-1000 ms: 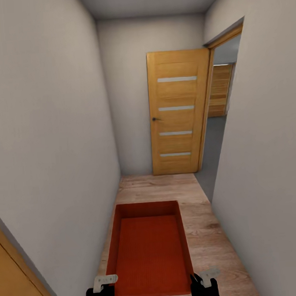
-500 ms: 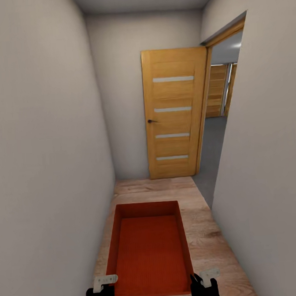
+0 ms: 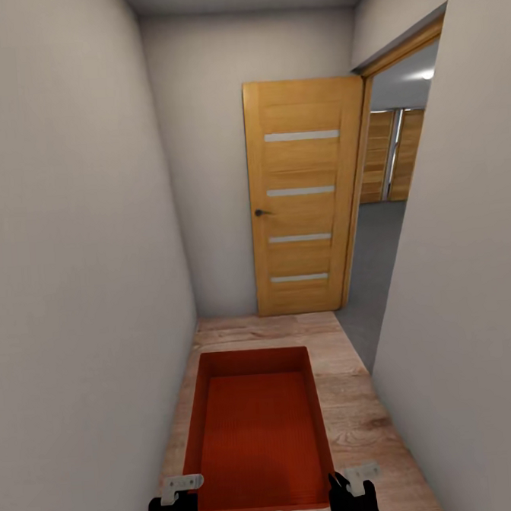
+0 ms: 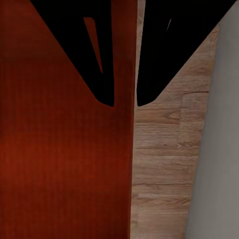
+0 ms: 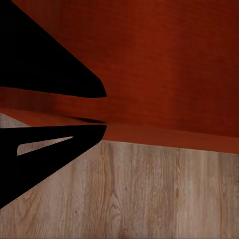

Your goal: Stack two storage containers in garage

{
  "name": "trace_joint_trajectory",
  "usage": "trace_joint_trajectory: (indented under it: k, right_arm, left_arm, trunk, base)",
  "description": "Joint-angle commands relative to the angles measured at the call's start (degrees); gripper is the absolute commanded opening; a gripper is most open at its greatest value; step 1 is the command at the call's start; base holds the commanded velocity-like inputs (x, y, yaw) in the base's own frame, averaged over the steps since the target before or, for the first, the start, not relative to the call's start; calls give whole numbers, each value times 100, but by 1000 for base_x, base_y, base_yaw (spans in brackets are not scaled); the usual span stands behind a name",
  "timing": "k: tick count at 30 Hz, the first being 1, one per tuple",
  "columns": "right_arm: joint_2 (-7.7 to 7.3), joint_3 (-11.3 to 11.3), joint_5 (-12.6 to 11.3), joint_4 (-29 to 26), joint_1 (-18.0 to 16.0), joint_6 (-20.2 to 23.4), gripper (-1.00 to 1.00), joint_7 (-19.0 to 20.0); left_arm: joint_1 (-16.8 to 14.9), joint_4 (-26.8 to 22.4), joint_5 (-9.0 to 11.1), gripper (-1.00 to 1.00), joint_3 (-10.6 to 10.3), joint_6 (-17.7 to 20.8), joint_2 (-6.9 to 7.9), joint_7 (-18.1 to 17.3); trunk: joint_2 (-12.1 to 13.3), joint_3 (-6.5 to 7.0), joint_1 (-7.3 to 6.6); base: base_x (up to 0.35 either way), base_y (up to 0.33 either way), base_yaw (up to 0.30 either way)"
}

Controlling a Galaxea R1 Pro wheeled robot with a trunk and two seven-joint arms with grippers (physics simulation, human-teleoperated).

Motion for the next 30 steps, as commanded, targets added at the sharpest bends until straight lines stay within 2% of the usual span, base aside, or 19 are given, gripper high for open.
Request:
trace_joint_trajectory:
  k: [1,30]
  right_arm:
    - [-3,466,121,22,0,-20,-100,111]
    - [-3,473,121,22,0,-20,-100,112]
  left_arm:
    - [-6,-297,-2,-100,6,-110,3,134]
    - [-6,-296,0,-100,6,-110,3,134]
  trunk:
    - [-11,-12,6]
    - [-11,-12,6]
  base:
    - [326,0,0]
    - [326,0,-10]
